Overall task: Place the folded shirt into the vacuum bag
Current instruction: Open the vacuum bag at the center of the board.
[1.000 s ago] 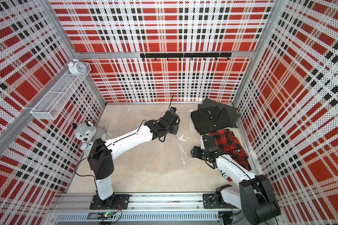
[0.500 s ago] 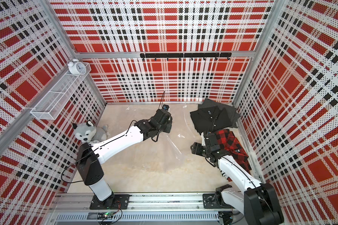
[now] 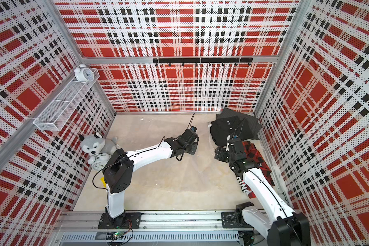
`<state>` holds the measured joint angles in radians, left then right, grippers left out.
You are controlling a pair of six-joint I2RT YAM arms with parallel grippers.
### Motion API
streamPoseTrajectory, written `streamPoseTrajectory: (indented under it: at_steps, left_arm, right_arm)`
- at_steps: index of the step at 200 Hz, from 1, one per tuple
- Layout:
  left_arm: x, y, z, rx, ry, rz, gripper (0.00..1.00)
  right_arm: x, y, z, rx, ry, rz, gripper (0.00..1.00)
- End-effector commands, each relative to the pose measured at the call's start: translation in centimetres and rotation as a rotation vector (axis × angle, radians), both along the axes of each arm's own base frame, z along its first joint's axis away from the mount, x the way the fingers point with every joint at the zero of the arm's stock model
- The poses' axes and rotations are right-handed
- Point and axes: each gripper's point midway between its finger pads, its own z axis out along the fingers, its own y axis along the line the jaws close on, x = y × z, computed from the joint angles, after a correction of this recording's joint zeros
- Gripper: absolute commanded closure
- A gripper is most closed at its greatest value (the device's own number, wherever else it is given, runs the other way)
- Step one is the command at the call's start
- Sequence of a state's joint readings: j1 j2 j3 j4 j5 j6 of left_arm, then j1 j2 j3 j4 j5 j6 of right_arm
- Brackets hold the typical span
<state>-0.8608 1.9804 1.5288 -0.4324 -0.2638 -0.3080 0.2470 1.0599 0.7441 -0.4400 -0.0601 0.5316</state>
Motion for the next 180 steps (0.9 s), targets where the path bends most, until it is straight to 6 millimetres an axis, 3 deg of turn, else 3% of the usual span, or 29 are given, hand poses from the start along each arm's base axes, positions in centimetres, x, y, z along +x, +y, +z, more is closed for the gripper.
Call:
streamPoseTrajectory:
  at_steps: [1, 45, 71, 95, 125, 138, 180]
  left_arm:
    - [-0.1, -1.5, 1.4, -0.047, -0.014, -0.039, 1.00]
    - [-1.1, -0.5, 3.4, -0.074, -0.029, -0.038, 1.00]
    - [-1.8, 0.0, 4.0, -0.083, -0.033, -0.035, 1.00]
    - [-2.3, 0.6, 4.8, -0.096, -0.040, -0.020, 1.00]
    - [-2.1, 2.2, 6.3, -0.087, -0.075, 0.024, 1.00]
    - [-1.7, 3.2, 7.0, -0.077, -0.094, 0.054, 1.00]
    - [-0.5, 6.0, 8.5, -0.023, -0.146, 0.130, 1.00]
  right_arm:
    - [1.1, 1.4, -0.6, 0.010, 0.004, 0.076, 0.25]
    - [4.8, 3.8, -1.4, 0.011, -0.008, 0.172, 0.24]
    - [7.5, 4.0, -2.7, -0.012, 0.018, 0.146, 0.26]
    - [9.9, 3.3, -4.1, -0.047, 0.043, 0.076, 0.36]
    - [12.3, 2.5, -5.6, -0.069, 0.076, -0.001, 0.60]
    - [13.1, 2.3, -6.1, -0.035, 0.075, -0.022, 0.66]
    - [16.2, 6.0, -6.6, 0.161, 0.077, 0.033, 0.75]
